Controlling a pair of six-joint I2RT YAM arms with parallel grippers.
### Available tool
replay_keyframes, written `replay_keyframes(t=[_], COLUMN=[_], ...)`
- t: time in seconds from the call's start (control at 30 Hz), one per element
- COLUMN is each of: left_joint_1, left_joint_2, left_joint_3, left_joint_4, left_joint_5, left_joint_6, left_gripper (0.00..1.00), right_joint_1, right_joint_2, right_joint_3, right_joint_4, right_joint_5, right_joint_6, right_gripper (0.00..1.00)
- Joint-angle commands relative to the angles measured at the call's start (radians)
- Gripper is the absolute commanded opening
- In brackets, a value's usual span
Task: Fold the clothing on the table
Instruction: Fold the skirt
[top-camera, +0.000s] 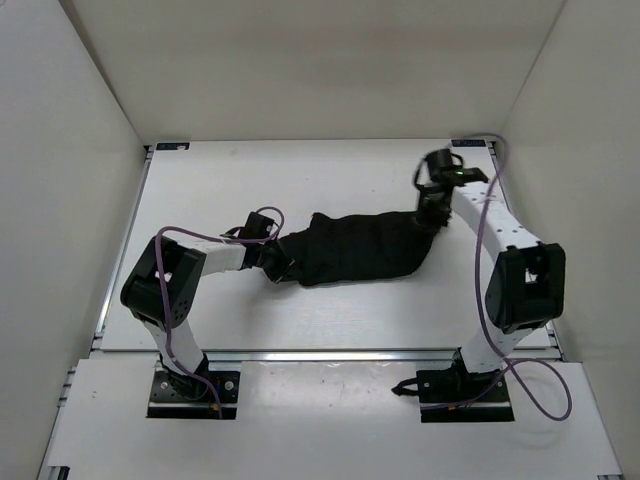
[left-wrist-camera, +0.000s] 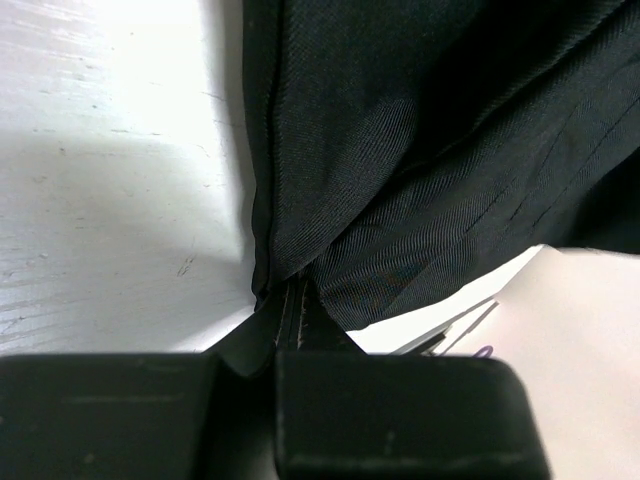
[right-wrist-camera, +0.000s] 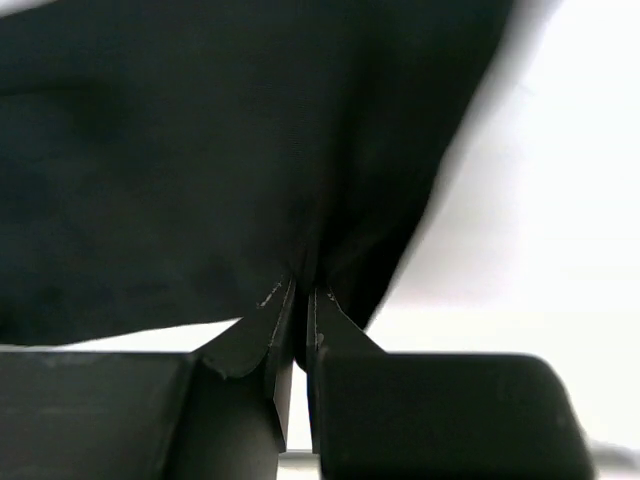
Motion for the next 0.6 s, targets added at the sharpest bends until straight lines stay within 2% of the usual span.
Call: replay_keyframes(t=[0.0, 0.13, 0.23, 0.57], left_joint_1=[0.001, 0.002, 0.005, 0.033], left_joint_2=[-0.003, 0.004, 0.009, -0.006], left_joint_3=[0.003, 0.004, -0.002, -0.031], left_joint_4=[0.02, 0.031, 0.03, 0.005], left_joint_5=[-0.046, -0.026, -0.003, 0.017], left_joint_6=[-0.026, -0.029, -0.012, 0.023], left_gripper=[0.0, 0.0, 0.0, 0.01], right_joint_1=[0.242, 0.466, 0.546, 0.677], right_joint_2=[-0.051, 0.01, 0.067, 0.243], right_joint_3=[0.129, 0.185, 0.165, 0.203], right_joint_4=[0.006, 0.147, 0.248, 0.299], right_joint_5=[0.023, -0.023, -0.083, -0.144], right_joint_6=[0.05, 0.124, 0.15, 0.138], right_gripper=[0.0, 0.0, 0.0, 0.0])
